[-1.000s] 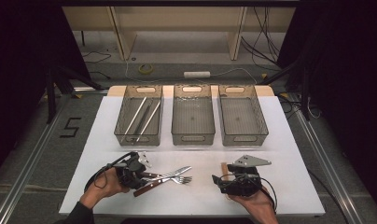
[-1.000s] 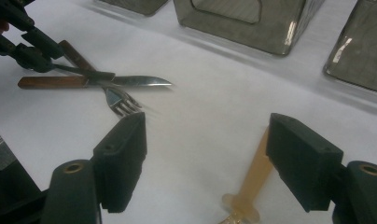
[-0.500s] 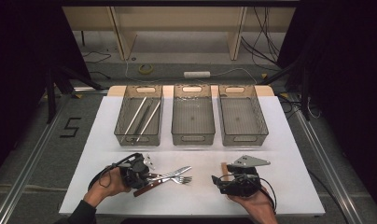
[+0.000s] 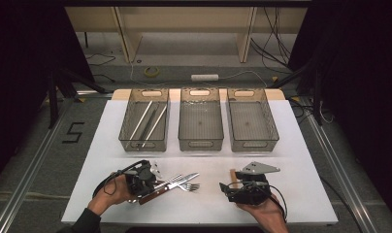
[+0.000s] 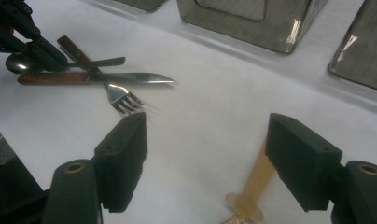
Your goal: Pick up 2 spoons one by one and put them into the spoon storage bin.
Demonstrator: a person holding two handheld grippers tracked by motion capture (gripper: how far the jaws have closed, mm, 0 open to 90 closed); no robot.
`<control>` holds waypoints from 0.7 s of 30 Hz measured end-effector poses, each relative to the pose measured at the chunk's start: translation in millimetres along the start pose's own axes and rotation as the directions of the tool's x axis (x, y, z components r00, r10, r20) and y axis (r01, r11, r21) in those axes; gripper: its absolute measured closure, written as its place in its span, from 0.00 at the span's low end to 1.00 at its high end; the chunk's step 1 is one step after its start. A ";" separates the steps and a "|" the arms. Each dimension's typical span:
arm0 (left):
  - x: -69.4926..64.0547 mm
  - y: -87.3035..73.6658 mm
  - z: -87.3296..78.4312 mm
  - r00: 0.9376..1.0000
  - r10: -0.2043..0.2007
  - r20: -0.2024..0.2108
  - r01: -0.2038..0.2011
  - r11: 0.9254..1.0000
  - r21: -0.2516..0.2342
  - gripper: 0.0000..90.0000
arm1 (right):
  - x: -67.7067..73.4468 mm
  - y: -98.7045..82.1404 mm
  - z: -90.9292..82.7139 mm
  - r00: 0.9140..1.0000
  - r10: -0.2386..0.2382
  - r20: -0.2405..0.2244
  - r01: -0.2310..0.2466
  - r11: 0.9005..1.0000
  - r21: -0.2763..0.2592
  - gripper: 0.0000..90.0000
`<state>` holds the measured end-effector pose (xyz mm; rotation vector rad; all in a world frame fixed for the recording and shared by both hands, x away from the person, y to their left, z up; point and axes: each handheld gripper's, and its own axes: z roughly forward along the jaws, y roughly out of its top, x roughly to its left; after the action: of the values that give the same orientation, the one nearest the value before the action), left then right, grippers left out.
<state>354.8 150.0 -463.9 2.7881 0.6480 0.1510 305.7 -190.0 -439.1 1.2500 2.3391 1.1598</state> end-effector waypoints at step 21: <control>3.8 -4.2 -12.1 0.996 -0.086 0.020 0.087 0.995 -0.043 0.95 | -0.3 0.1 -0.6 1.000 0.001 0.003 -0.001 1.000 -0.003 0.34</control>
<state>354.5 158.2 -453.4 2.7111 0.7508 0.1202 305.6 -190.5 -438.7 1.2513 2.3338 1.1613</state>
